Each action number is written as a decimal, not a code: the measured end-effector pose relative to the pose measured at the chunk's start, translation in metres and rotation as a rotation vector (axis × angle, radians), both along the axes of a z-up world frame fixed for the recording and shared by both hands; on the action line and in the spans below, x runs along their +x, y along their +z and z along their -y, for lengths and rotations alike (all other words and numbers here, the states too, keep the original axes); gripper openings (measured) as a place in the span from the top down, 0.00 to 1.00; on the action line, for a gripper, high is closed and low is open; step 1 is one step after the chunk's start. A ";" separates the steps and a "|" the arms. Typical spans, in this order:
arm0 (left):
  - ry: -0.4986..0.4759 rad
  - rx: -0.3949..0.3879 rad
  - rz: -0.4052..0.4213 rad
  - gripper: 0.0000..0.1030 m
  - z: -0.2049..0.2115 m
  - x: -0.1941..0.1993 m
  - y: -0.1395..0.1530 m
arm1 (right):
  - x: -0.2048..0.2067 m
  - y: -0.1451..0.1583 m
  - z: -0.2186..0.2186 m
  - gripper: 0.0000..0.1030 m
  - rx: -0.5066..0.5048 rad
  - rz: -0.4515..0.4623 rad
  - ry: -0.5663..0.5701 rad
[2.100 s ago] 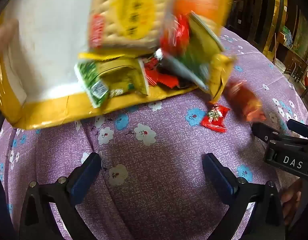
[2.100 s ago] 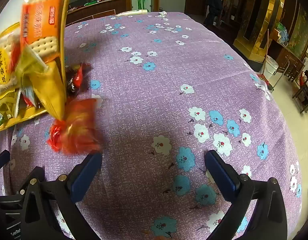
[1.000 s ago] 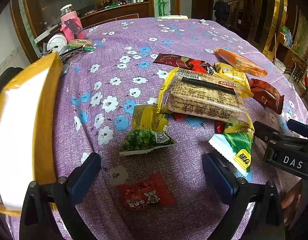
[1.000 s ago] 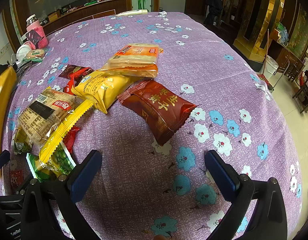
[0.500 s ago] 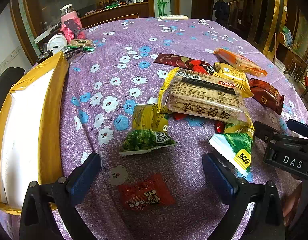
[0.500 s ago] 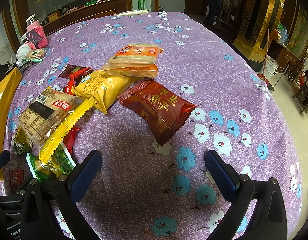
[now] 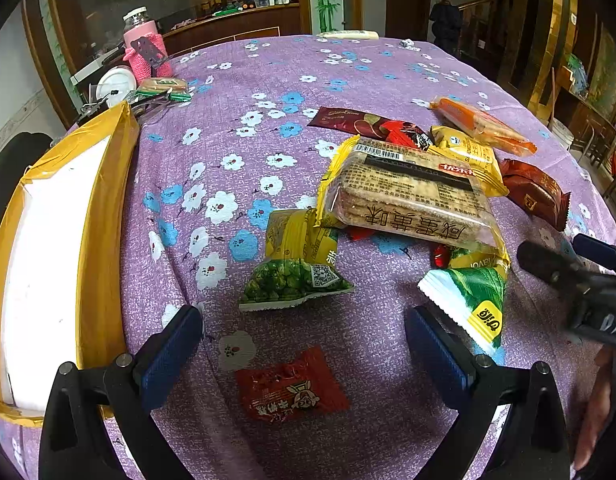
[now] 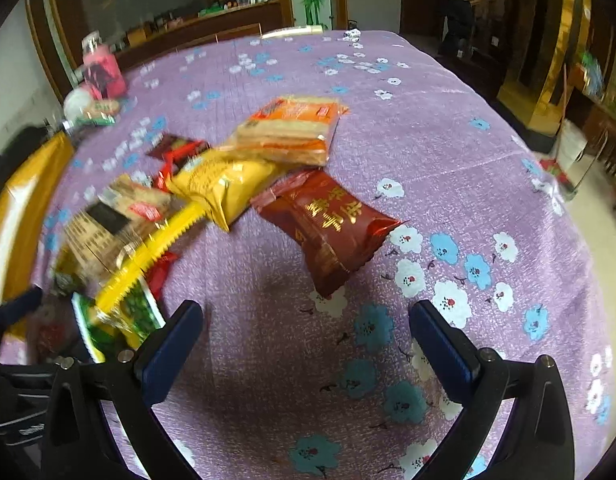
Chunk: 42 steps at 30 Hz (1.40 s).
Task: Organize snacks
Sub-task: 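Grasp the orange cracker packet with the right gripper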
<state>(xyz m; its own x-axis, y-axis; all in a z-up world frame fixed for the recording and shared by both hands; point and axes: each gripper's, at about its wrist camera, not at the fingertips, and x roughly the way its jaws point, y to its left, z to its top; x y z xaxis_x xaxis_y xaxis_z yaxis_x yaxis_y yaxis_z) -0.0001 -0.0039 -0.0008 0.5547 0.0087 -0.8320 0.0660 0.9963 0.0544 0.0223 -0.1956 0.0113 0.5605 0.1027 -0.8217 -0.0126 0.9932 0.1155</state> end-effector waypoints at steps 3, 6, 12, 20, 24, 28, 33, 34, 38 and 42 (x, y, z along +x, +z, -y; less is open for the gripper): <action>0.000 -0.001 0.000 0.00 0.000 0.000 0.000 | 0.000 0.002 0.002 0.00 0.031 0.009 -0.011; 0.008 -0.001 0.001 0.01 0.000 -0.001 0.000 | 0.001 0.002 0.003 0.00 0.051 0.014 -0.014; -0.062 -0.083 0.013 0.01 -0.011 -0.010 0.011 | -0.002 0.005 0.031 0.00 0.273 0.051 -0.055; -0.088 -0.193 0.099 0.17 -0.024 -0.023 0.027 | -0.006 0.012 0.053 0.00 0.432 0.073 -0.136; -0.103 -0.192 0.113 0.19 -0.021 -0.026 0.029 | 0.004 0.042 0.049 0.00 0.357 0.098 -0.132; -0.093 -0.200 0.104 0.19 -0.023 -0.024 0.028 | 0.042 0.064 0.034 0.00 0.253 0.015 -0.096; -0.080 -0.237 0.099 0.19 -0.029 -0.023 0.027 | 0.098 0.052 0.016 0.00 0.093 -0.069 -0.068; -0.079 -0.239 0.099 0.19 -0.030 -0.024 0.026 | 0.106 0.051 0.010 0.00 0.063 -0.078 -0.052; -0.087 -0.241 0.091 0.19 -0.028 -0.023 0.025 | 0.126 0.044 -0.004 0.00 0.022 -0.085 -0.032; -0.077 -0.265 0.077 0.19 -0.032 -0.020 0.023 | 0.140 0.023 -0.005 0.16 0.032 -0.137 -0.053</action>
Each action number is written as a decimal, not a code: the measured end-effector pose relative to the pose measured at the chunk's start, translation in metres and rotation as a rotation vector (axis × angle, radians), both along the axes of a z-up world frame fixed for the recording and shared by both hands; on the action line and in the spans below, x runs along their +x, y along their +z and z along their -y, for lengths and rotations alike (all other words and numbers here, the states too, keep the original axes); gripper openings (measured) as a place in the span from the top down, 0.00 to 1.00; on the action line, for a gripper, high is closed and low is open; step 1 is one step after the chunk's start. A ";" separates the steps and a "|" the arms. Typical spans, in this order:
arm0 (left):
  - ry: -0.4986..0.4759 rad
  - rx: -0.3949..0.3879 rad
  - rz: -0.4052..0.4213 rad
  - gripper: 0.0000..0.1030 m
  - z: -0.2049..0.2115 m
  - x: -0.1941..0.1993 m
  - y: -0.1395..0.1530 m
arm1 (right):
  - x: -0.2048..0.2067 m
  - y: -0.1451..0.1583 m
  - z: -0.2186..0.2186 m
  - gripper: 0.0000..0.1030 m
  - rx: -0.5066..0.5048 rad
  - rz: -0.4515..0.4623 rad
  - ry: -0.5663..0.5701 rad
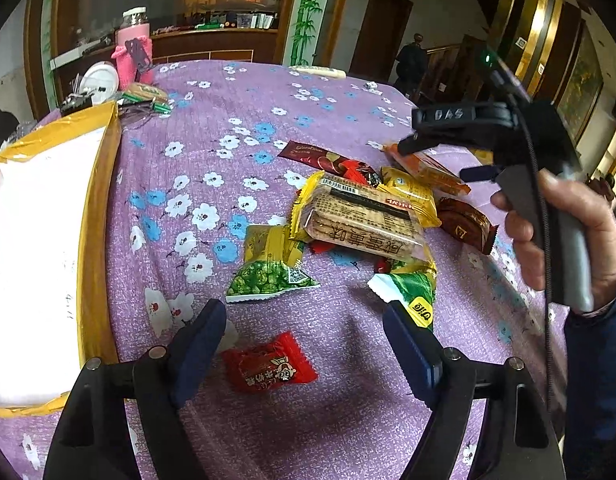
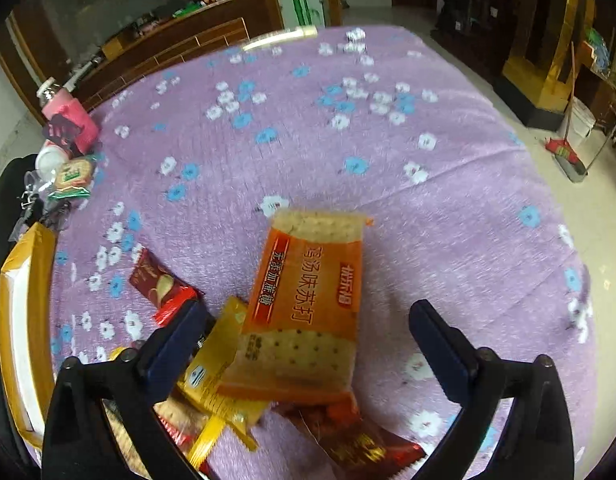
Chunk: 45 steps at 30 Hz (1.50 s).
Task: Organize snacks
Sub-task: 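Grasp the orange cracker packet with the right gripper, then grasp the beige cracker packet with the left gripper while the right gripper holds the orange packet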
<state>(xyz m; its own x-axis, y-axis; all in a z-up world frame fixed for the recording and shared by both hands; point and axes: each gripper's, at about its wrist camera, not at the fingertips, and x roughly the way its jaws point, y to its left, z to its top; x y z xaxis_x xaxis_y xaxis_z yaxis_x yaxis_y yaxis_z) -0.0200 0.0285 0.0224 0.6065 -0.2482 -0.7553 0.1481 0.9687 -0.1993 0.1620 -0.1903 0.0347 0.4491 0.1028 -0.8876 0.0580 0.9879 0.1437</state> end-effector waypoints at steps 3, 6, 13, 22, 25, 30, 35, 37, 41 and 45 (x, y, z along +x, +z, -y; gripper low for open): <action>0.003 0.001 -0.002 0.19 -0.001 0.001 -0.001 | 0.001 -0.010 0.003 0.46 0.042 -0.026 -0.004; 0.005 0.007 0.005 0.19 0.000 0.000 0.000 | -0.010 -0.007 0.010 0.47 0.091 0.025 -0.019; 0.022 0.004 -0.013 0.19 -0.005 0.000 0.007 | -0.046 0.028 0.005 0.47 0.192 0.253 0.116; -0.023 -0.068 -0.126 0.19 0.002 0.039 0.035 | -0.058 0.038 0.010 0.47 0.319 0.281 0.144; -0.060 -0.027 -0.190 0.08 0.021 0.059 0.034 | -0.058 0.042 0.022 0.47 0.346 0.309 0.100; -0.104 0.145 -0.191 0.07 0.051 0.082 0.023 | -0.058 0.044 0.031 0.47 0.363 0.314 0.062; -0.155 0.248 -0.182 0.07 0.069 0.089 0.008 | -0.058 0.044 0.029 0.47 0.361 0.316 0.076; -0.138 0.238 -0.182 0.06 0.066 0.093 0.003 | -0.059 0.043 0.026 0.47 0.354 0.317 0.085; -0.120 0.179 -0.173 0.06 0.054 0.097 -0.003 | -0.058 0.041 0.022 0.47 0.346 0.312 0.093; -0.121 0.117 -0.158 0.06 0.045 0.097 -0.008 | -0.057 0.038 0.017 0.47 0.339 0.302 0.104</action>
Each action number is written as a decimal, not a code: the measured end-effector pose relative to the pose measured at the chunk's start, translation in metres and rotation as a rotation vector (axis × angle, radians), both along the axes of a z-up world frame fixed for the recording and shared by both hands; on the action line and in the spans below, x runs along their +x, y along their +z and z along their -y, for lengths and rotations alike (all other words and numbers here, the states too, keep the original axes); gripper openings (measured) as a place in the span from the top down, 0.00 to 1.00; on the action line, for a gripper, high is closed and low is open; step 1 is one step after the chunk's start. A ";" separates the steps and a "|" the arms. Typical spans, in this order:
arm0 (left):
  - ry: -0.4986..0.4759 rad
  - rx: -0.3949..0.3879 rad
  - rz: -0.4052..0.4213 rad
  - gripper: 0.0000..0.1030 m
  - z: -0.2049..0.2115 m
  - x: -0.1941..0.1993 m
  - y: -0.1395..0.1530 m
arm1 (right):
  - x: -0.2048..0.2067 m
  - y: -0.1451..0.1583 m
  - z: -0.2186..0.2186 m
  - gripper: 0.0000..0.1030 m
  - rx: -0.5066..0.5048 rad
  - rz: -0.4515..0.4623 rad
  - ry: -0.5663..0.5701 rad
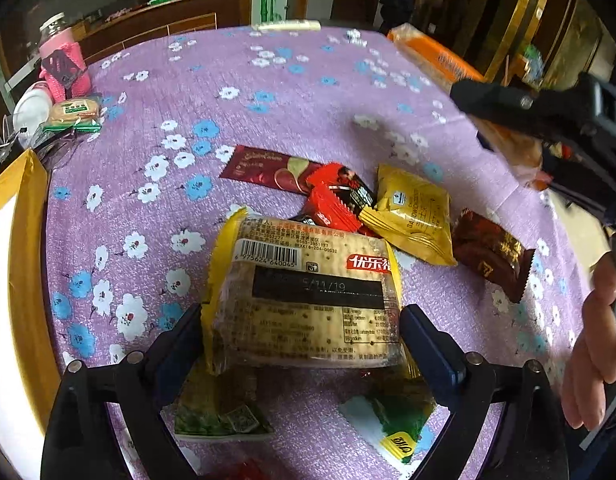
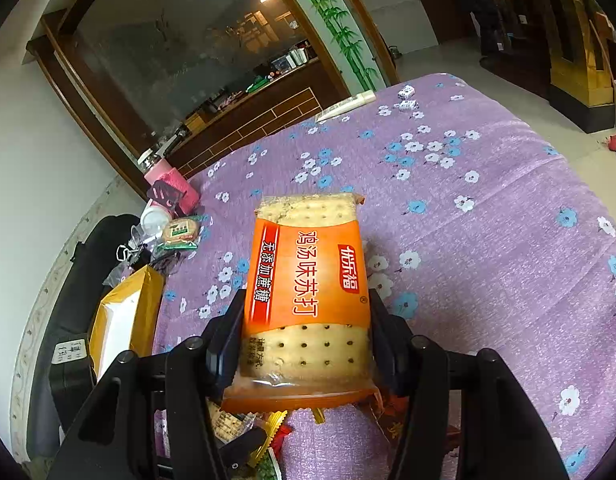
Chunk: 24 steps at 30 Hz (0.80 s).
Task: Organize snacks
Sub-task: 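Grasp the beige cracker packet with the left gripper while the right gripper holds the orange packet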
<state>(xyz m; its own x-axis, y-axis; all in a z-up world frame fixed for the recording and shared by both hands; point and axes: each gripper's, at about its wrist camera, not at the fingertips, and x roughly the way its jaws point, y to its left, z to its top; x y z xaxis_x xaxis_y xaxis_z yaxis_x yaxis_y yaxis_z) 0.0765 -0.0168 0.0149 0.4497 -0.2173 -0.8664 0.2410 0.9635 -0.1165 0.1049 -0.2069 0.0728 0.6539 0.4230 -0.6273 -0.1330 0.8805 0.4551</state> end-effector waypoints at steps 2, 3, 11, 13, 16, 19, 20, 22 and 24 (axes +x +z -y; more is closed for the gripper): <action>-0.011 -0.011 0.001 0.04 -0.001 0.000 0.000 | 0.000 0.000 -0.004 0.47 -0.009 0.003 0.005; -0.014 -0.011 -0.006 0.02 -0.001 0.001 -0.001 | -0.001 -0.001 -0.005 0.47 -0.015 0.005 0.008; 0.005 -0.067 0.041 0.24 -0.005 0.003 -0.005 | -0.002 -0.001 -0.011 0.47 -0.023 0.010 0.011; 0.004 -0.088 0.041 0.26 -0.008 0.003 -0.006 | -0.001 -0.001 -0.012 0.47 -0.025 0.011 0.018; 0.004 -0.098 0.049 0.29 -0.011 0.002 -0.005 | -0.003 -0.001 -0.017 0.47 -0.035 0.018 0.035; 0.009 -0.115 0.053 0.30 -0.014 0.001 -0.004 | -0.003 -0.002 -0.023 0.47 -0.054 0.026 0.050; 0.013 -0.123 0.053 0.31 -0.016 0.002 -0.003 | -0.004 -0.002 -0.025 0.47 -0.057 0.028 0.055; 0.017 -0.135 0.051 0.31 -0.020 0.003 -0.003 | -0.004 -0.002 -0.028 0.47 -0.065 0.032 0.069; 0.021 -0.142 0.051 0.31 -0.022 0.003 -0.003 | -0.005 -0.003 -0.031 0.47 -0.073 0.032 0.077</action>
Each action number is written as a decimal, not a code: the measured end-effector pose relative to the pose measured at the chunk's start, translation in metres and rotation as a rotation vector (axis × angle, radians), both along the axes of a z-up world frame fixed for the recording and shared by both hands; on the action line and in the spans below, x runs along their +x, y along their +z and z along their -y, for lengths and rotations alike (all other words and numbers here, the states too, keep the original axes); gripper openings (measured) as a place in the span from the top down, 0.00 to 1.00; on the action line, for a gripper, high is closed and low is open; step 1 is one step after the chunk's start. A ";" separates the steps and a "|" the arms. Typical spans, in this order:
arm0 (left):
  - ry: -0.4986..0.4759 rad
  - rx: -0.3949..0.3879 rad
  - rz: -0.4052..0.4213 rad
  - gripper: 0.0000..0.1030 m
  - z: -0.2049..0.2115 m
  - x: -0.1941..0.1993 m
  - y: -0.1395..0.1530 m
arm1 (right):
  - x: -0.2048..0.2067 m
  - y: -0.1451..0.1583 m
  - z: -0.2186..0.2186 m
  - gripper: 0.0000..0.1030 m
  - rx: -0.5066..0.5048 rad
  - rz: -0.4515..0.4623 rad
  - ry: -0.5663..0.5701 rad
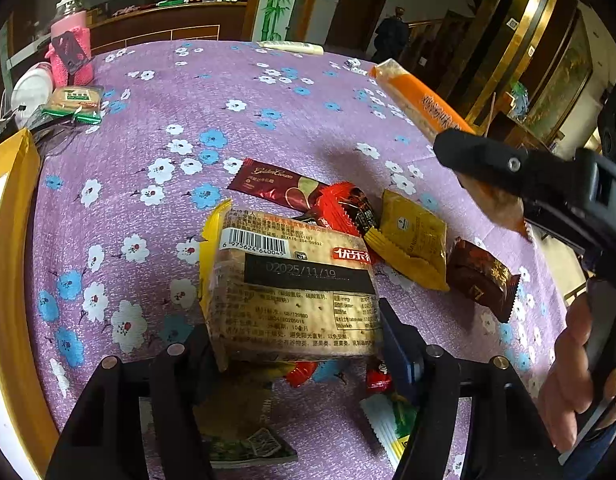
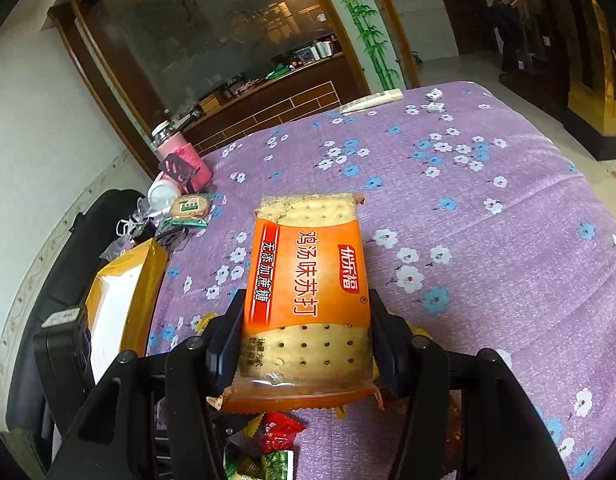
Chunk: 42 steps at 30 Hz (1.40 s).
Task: Organize snacks
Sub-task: 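Grasp the beige cracker packet with the left gripper while the right gripper holds the orange packet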
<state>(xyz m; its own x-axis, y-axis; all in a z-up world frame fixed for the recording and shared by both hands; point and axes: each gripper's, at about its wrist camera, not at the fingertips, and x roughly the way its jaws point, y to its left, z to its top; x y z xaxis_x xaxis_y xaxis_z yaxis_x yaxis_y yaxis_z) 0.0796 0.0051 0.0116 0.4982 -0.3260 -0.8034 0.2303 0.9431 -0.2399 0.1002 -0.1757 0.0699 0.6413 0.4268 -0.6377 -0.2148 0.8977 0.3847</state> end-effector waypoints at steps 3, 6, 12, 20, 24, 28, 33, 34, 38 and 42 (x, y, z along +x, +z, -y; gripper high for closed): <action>0.012 -0.003 -0.007 0.31 -0.002 0.001 0.000 | 0.001 -0.001 -0.003 0.47 -0.003 -0.004 0.009; 0.012 0.005 0.006 0.31 -0.002 -0.001 0.001 | 0.001 -0.001 -0.002 0.47 -0.001 -0.004 0.006; 0.034 -0.001 0.071 0.31 -0.005 -0.006 0.011 | -0.001 0.002 -0.002 0.47 0.008 0.015 0.009; 0.105 0.019 0.139 0.31 -0.020 -0.004 0.021 | -0.002 0.004 -0.010 0.47 0.001 0.030 0.037; 0.128 0.018 0.166 0.31 -0.025 -0.006 0.026 | -0.005 0.004 -0.020 0.47 -0.023 0.045 0.064; 0.143 0.039 0.200 0.32 -0.026 -0.007 0.030 | -0.008 0.004 -0.028 0.47 -0.040 0.057 0.091; 0.156 0.083 0.216 0.60 -0.026 -0.007 0.032 | -0.009 0.002 -0.033 0.47 -0.042 0.053 0.108; 0.159 0.089 0.198 0.60 -0.027 -0.005 0.029 | -0.009 0.002 -0.033 0.47 -0.043 0.051 0.109; 0.187 0.033 0.135 0.58 -0.040 0.001 0.023 | -0.007 0.000 -0.031 0.47 -0.031 0.034 0.104; 0.200 0.018 0.112 0.32 -0.042 0.006 0.018 | -0.009 0.003 -0.027 0.47 -0.015 0.044 0.100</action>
<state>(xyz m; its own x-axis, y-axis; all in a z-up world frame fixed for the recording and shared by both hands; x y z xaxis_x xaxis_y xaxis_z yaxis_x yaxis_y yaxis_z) 0.0852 0.0466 0.0294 0.6377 -0.1978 -0.7444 0.0626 0.9766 -0.2059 0.0915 -0.1487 0.0733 0.6237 0.4810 -0.6162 -0.3202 0.8763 0.3600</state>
